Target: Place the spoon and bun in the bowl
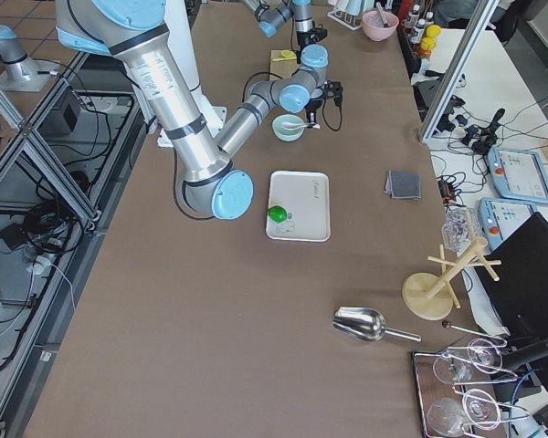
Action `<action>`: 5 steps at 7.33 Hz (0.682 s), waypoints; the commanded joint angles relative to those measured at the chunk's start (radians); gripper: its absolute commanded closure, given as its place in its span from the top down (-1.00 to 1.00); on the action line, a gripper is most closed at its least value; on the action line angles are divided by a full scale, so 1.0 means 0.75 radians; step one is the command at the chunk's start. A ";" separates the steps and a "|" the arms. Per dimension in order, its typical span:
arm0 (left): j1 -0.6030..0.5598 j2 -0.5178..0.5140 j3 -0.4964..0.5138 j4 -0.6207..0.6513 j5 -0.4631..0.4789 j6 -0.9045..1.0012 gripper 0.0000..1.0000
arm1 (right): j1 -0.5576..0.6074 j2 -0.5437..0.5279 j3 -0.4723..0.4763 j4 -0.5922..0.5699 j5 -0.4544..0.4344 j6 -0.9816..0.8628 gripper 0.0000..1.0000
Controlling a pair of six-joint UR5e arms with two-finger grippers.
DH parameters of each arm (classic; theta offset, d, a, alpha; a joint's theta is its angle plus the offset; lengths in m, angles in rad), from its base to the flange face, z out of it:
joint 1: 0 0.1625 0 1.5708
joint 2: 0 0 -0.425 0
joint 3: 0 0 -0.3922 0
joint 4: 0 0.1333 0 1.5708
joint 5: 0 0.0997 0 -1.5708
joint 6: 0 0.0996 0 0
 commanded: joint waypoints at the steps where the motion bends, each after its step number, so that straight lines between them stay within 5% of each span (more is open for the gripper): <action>1: 0.018 0.013 0.021 -0.001 0.024 0.003 0.94 | -0.050 0.017 0.013 0.013 -0.008 0.078 -1.00; 3: 0.034 0.015 0.037 0.001 0.003 -0.001 0.93 | -0.077 0.025 0.011 0.015 -0.014 0.089 -1.00; 4: 0.035 0.015 0.041 0.007 -0.051 0.007 0.71 | -0.081 0.031 0.011 0.015 -0.016 0.089 -1.00; 5: 0.035 0.037 0.033 0.007 -0.101 0.007 -0.02 | -0.083 0.035 0.013 0.015 -0.018 0.107 -1.00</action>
